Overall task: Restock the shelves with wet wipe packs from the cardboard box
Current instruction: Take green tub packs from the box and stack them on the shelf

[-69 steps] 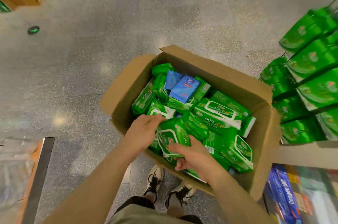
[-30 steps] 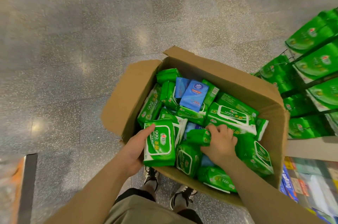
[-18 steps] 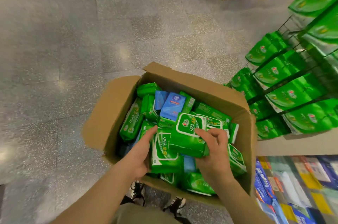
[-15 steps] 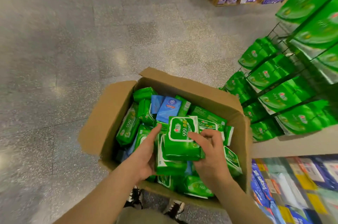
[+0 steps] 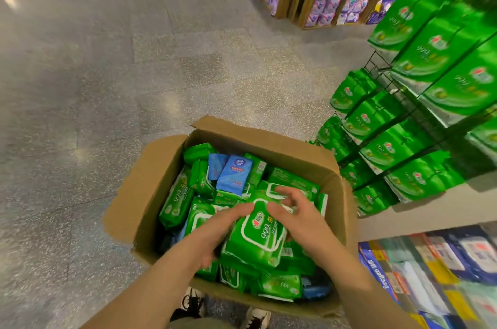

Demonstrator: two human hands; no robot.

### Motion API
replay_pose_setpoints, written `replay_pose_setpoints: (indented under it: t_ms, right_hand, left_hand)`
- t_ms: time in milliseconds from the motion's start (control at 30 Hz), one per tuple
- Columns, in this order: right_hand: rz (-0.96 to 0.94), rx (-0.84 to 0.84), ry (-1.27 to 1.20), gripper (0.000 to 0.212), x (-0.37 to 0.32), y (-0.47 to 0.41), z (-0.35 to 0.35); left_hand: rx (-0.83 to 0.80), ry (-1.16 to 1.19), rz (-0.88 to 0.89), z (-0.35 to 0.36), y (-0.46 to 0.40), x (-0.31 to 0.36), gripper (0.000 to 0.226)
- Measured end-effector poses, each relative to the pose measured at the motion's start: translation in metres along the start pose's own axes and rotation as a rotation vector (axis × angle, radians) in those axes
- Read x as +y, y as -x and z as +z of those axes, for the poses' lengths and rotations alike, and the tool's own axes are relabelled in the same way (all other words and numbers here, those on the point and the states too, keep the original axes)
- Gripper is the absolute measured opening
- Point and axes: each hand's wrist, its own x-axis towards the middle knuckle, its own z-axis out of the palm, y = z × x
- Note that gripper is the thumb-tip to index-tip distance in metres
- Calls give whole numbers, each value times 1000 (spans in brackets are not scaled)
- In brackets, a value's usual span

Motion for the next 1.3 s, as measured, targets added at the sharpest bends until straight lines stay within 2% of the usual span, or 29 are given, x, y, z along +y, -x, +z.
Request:
replay_pose_setpoints:
  t_ms: [67,200,367,500,567,700,833,933,1033,1100,1167,1233,1300]
  right_hand:
    - [128,-88,-46,44,-3,-4,1]
    - [217,4,-286,37,4,-9,0]
    - [284,-2,-707,48,10,-1,-2]
    - [239,-69,-717,54,4,8,5]
    - [195,-42,-716,57,1,11,9]
    - [152,14,-708,50,-3,15,12]
    - [116,-4,-415,38,-3,22,15]
    - [77,-74,-220,35,1,22,13]
    - [58,-143,-115,27,13,8,-2]
    - [67,-74,-35,33,29,-13,-18]
    - [39,39,183,35,55,-44,-36]
    - [-15,83,483,49,83,-80,-50]
    - [-33,56,676,65,103,-107,-54]
  left_hand:
    - [20,20,-9,1,-1,-6,57]
    - [109,221,-48,-2,-5,-24,55]
    - [183,349,31,-2,-13,-33,60]
    - [151,392,126,5,-12,-27,68]
    - [154,407,173,8,-13,-25,72]
    - [137,431,247,10,-18,-25,83]
    - [154,405,311,17,-20,-26,87]
    - [215,419,330,16,-28,-28,107]
    - [182,452,362,9,-34,-30,96]
    - [167,488,348,0,-37,-34,100]
    - [168,541,360,-9,-39,-40,104]
    - [165,600,363,-15,-37,-45,92]
    - [159,670,360,-20,-35,-51,63]
